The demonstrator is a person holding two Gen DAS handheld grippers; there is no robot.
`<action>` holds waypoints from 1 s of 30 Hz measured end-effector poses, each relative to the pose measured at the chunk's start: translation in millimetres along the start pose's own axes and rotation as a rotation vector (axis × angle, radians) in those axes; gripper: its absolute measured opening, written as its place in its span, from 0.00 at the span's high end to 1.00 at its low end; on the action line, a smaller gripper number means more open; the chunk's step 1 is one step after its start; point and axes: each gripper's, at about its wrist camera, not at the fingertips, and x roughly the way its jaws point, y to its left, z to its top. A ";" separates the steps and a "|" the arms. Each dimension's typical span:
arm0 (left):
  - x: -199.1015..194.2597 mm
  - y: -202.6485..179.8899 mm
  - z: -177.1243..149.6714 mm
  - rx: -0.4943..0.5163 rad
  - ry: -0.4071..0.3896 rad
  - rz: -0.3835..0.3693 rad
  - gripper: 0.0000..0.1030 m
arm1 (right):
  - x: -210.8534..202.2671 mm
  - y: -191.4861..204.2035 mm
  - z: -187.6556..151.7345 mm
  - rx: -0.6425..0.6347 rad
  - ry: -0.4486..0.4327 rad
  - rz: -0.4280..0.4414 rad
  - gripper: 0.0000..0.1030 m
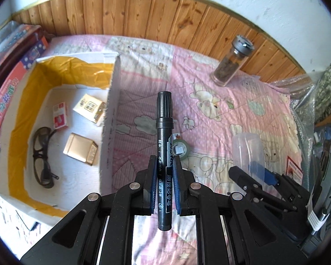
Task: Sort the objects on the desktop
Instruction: 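Lift the black marker and clear case and carry them toward the white box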
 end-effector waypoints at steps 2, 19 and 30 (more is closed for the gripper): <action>-8.5 4.6 -3.1 -0.011 -0.014 -0.003 0.88 | -7.2 9.4 -1.8 -0.024 -0.010 0.004 0.49; -57.6 72.9 -21.9 -0.127 -0.125 0.119 0.87 | -40.7 113.7 -1.2 -0.317 -0.058 0.070 0.49; -70.7 131.3 -34.0 -0.252 -0.148 0.173 0.87 | -39.4 176.5 3.9 -0.461 -0.043 0.133 0.49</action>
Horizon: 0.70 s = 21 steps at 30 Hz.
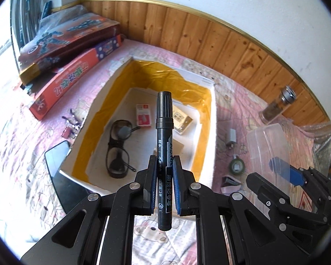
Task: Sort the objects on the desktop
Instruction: 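Lift the black marker and clear case and carry them toward the white box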
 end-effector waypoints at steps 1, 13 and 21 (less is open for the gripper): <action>0.1 2.7 0.5 -0.009 0.000 0.001 0.87 | 1.4 4.8 2.8 -0.012 0.000 0.008 0.49; 4.6 38.5 8.6 -0.086 -0.003 0.033 0.87 | 22.0 42.7 26.0 -0.115 0.021 0.069 0.49; 14.9 52.0 13.7 -0.130 0.019 0.042 0.87 | 45.0 54.0 38.9 -0.155 0.050 0.101 0.49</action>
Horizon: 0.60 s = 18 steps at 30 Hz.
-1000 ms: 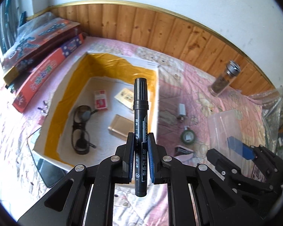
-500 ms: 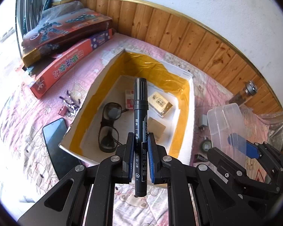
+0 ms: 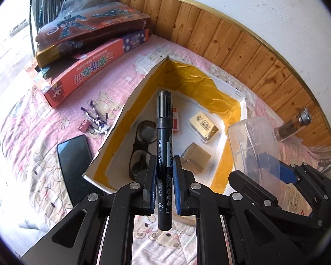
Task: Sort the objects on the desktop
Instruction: 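Lift the black marker and clear case and carry them toward the white box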
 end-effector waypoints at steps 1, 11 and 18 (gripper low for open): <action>2.4 1.6 1.5 -0.009 0.006 0.000 0.87 | 3.6 -0.6 2.1 -0.002 0.005 0.004 0.49; 41.0 16.6 9.0 -0.165 0.138 -0.060 0.87 | 43.9 -21.5 21.5 0.015 0.064 0.053 0.49; 66.7 14.0 14.3 -0.229 0.209 -0.082 0.87 | 78.9 -40.9 36.5 0.062 0.120 0.084 0.49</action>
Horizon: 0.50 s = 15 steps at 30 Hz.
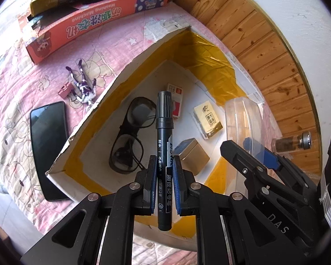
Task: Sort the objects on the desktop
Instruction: 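Lift the black marker and clear case and carry them toward the white box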
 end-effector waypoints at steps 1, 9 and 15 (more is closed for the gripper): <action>3.1 -1.2 1.6 -0.003 0.007 0.001 0.87 | 5.0 -2.6 2.1 0.003 0.008 0.004 0.49; 23.0 3.2 13.6 -0.026 0.042 0.040 0.87 | 32.4 -10.1 10.4 -0.015 0.065 0.040 0.49; 30.4 13.2 25.3 -0.022 0.046 0.086 0.87 | 44.6 -5.1 -1.0 -0.018 0.120 0.099 0.49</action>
